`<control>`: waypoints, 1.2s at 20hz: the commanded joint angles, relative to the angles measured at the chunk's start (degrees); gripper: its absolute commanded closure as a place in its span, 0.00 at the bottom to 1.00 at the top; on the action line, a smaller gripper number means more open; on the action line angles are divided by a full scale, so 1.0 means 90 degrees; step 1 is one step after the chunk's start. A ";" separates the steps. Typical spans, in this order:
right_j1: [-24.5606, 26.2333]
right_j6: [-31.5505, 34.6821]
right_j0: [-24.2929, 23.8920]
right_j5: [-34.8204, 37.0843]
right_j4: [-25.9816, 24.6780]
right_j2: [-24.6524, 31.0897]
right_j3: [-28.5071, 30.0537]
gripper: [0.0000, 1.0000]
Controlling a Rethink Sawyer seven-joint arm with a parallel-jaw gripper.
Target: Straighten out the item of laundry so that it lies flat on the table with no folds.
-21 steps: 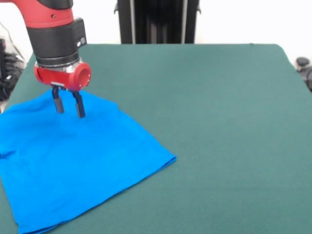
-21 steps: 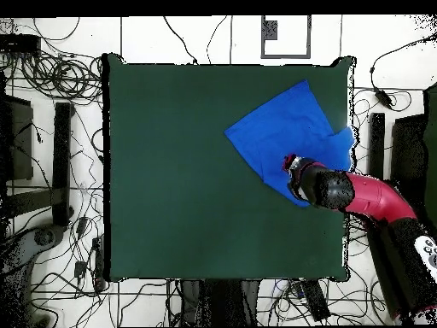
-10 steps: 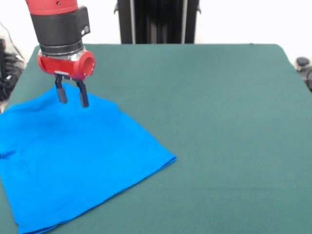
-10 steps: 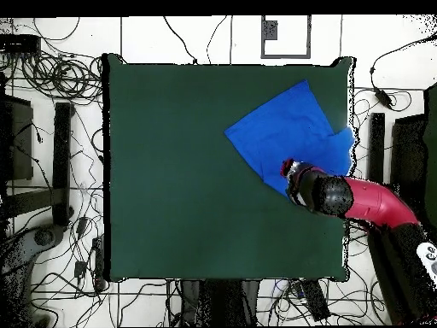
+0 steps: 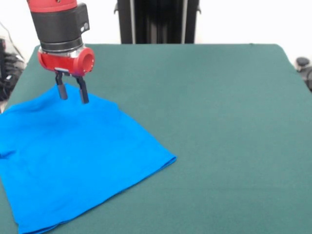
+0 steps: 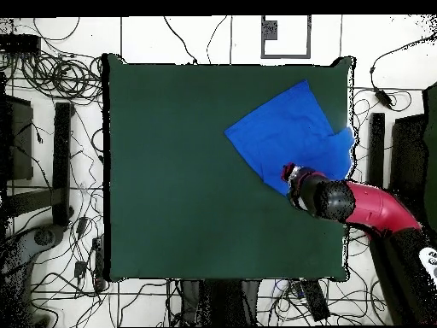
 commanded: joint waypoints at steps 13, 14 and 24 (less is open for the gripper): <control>-0.0740 -0.0230 0.0063 -0.0417 -0.0377 0.0301 0.1841 0.00; -0.0803 -0.0163 0.0077 -0.0473 -0.0379 0.0270 0.1929 0.00; -0.0698 0.0308 0.0465 -0.0594 -0.0285 -0.0301 0.1609 0.00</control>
